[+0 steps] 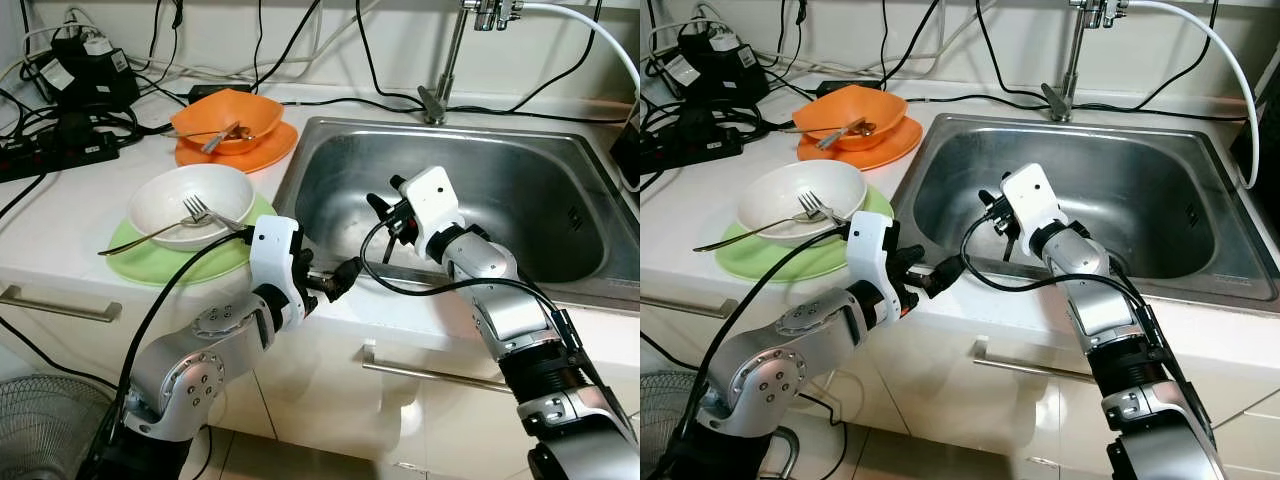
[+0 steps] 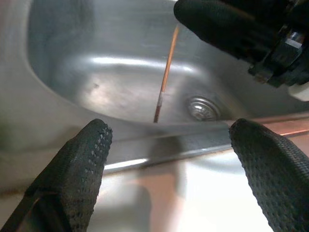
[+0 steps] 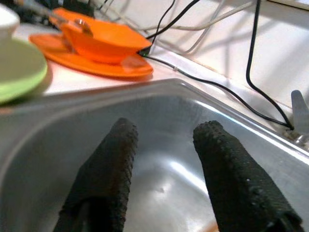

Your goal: Kitchen organization

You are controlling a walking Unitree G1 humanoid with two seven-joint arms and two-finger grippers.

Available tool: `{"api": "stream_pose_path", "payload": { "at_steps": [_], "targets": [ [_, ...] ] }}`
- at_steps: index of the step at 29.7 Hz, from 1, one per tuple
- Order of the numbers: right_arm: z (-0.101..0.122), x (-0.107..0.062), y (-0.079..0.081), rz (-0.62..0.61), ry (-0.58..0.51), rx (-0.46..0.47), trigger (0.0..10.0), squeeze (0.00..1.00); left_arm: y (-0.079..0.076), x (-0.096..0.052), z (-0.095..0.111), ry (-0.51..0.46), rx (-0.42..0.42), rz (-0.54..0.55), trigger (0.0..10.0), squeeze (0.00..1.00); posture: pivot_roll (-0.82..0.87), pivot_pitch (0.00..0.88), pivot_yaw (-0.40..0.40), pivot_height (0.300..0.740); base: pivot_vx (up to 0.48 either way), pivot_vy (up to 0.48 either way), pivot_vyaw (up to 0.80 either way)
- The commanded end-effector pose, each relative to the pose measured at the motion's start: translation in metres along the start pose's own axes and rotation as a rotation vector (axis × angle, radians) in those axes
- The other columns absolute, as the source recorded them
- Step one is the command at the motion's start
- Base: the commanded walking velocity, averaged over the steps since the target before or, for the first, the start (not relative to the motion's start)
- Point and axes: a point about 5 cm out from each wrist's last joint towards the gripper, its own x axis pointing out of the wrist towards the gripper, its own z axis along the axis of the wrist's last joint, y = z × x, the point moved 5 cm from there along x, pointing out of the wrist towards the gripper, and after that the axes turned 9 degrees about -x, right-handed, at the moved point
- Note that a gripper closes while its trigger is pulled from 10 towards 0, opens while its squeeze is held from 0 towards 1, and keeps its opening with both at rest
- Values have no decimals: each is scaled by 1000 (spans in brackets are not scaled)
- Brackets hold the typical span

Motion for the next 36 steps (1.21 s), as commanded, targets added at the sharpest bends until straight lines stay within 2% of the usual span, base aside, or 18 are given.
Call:
{"api": "stream_pose_path", "payload": {
  "at_steps": [1, 5, 6, 7, 11, 16, 20, 21, 22, 23, 24, 25, 28, 29, 33, 34, 35, 36],
  "targets": [
    [17, 0, -9, -37, -64, 54, 10000, 1000, 0, -2, 9, -47, 67, 15, 10000, 0, -48, 7, 48, 740, 0, 0, 0],
    [41, -2, -31, -140, -182, 119, 10000, 1000, 3, -2, 10, -56, 88, 34, 10000, 0, -49, 7, 51, 740, 0, 0, 0],
    [41, -2, -31, -140, -182, 119, 10000, 1000, 3, -2, 10, -56, 88, 34, 10000, 0, -49, 7, 51, 740, 0, 0, 0],
    [54, -5, -41, -181, -243, 141, 10000, 1000, 3, -2, 10, -59, 101, 33, 10000, 0, -49, 7, 52, 740, 0, 0, 0],
    [69, -10, -55, -232, -311, 167, 10000, 1000, 4, -2, 11, -68, 117, 31, 10000, 0, -51, 3, 55, 740, 0, 0, 0],
    [83, -14, -61, -248, -367, 217, 10000, 1000, 0, -1, 21, -122, 155, 19, 10000, 0, -52, 0, 56, 740, 0, 0, 0],
    [95, -13, -55, -192, -406, 340, 10000, 1000, -11, -2, 42, -228, 226, -19, 10000, 0, -54, 0, 57, 740, 0, 0, 0],
    [97, -13, -53, -180, -414, 339, 10000, 890, -15, -3, 45, -245, 250, -29, 10000, 0, -54, 0, 56, 740, 0, 0, 0],
    [99, -13, -52, -171, -419, 338, 10000, 890, -17, -3, 47, -254, 266, -36, 10000, 0, -54, 0, 56, 740, 0, 0, 0],
    [100, -12, -50, -163, -421, 334, 10000, 471, -19, -3, 49, -261, 283, -47, 10000, 0, -53, 0, 56, 740, 0, 0, 0],
    [101, -12, -49, -158, -422, 332, 10000, 333, -21, -3, 50, -271, 306, -54, 10000, 0, -53, 0, 55, 740, 0, 0, 0],
    [101, -12, -48, -156, -422, 332, 10000, 333, -22, -3, 51, -277, 319, -58, 10000, 0, -53, 0, 56, 740, 0, 0, 0],
    [102, -12, -46, -149, -421, 339, 10000, 165, -25, -4, 54, -308, 355, -61, 10000, 0, -52, 0, 56, 740, 0, 0, 0],
    [102, -12, -46, -149, -421, 339, 10000, 165, -25, -4, 54, -308, 355, -61, 10000, 0, -52, 0, 56, 740, 0, 0, 0],
    [102, -13, -45, -140, -414, 357, 10000, 165, -29, -13, 73, -416, 557, -31, 10000, 0, -49, 0, 56, 740, 0, 0, 0],
    [102, -13, -45, -140, -414, 357, 10000, 165, -29, -13, 73, -416, 557, -31, 10000, 0, -49, 0, 56, 740, 0, 0, 0],
    [101, -13, -44, -132, -410, 369, 10000, 165, -27, -17, 78, -448, 607, -2, 10000, 0, -49, 0, 56, 740, 0, 0, 0],
    [101, -12, -41, -117, -407, 384, 10000, 110, -23, -21, 82, -477, 655, 33, 10000, 0, -49, 0, 58, 740, 0, 0, 0]
  ]
}}
